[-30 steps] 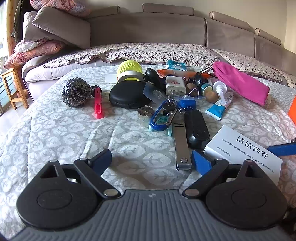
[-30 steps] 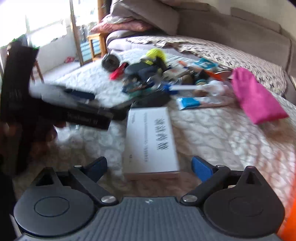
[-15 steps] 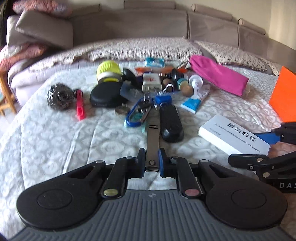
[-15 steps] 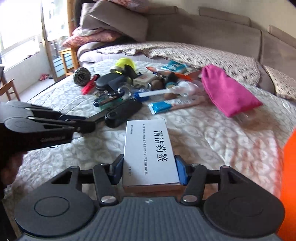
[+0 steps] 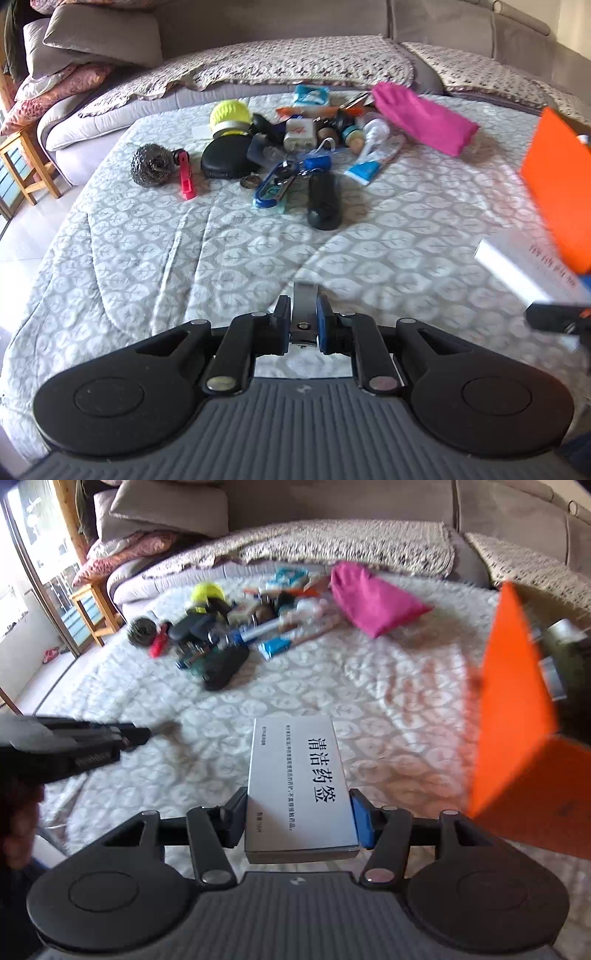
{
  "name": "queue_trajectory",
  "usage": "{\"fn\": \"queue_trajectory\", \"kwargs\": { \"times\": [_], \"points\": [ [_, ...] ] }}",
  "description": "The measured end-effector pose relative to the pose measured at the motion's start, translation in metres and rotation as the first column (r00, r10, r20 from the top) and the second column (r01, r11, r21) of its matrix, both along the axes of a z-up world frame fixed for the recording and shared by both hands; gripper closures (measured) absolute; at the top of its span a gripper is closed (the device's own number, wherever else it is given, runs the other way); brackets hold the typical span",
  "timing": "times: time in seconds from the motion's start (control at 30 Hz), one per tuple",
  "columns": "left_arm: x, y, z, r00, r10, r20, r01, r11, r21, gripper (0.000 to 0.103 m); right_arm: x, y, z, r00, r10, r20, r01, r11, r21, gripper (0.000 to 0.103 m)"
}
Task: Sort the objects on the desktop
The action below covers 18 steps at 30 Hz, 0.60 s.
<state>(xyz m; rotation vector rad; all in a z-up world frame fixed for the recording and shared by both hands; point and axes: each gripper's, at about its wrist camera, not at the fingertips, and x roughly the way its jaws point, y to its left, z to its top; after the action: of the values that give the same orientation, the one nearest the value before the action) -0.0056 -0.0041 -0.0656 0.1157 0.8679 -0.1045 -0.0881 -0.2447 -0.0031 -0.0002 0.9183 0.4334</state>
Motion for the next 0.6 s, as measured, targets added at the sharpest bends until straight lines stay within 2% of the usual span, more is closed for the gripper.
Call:
{"fn": "queue_trajectory", "kwargs": {
  "times": [0.17,0.3,0.5,0.6],
  "points": [
    [-0.008,-0.007,0.038,0.999,-0.036,0.032,0.037,0.999,-0.023,0.087,-0.024,-0.024,0.055,0.997,-0.019,0.08,0.022,0.999,-0.044,0.048],
    [-0.013,-0.033,0.083,0.988,-0.113,0.107,0.117,0.993,-0.031,0.087,-0.032,-0.064,0.091,0.986,-0.086,0.14,0.103,0.988,-0.117,0.048],
    [-0.01,-0.097,0.137,0.949,-0.286,0.135,0.293,0.955,-0.036,0.087,-0.023,-0.147,0.131,0.948,-0.238,0.212,0.287,0.927,-0.241,0.048],
    [0.001,-0.136,0.155,0.925,-0.36,0.123,0.368,0.929,-0.047,0.087,-0.008,-0.188,0.135,0.929,-0.312,0.198,0.357,0.898,-0.257,0.048]
  ]
}}
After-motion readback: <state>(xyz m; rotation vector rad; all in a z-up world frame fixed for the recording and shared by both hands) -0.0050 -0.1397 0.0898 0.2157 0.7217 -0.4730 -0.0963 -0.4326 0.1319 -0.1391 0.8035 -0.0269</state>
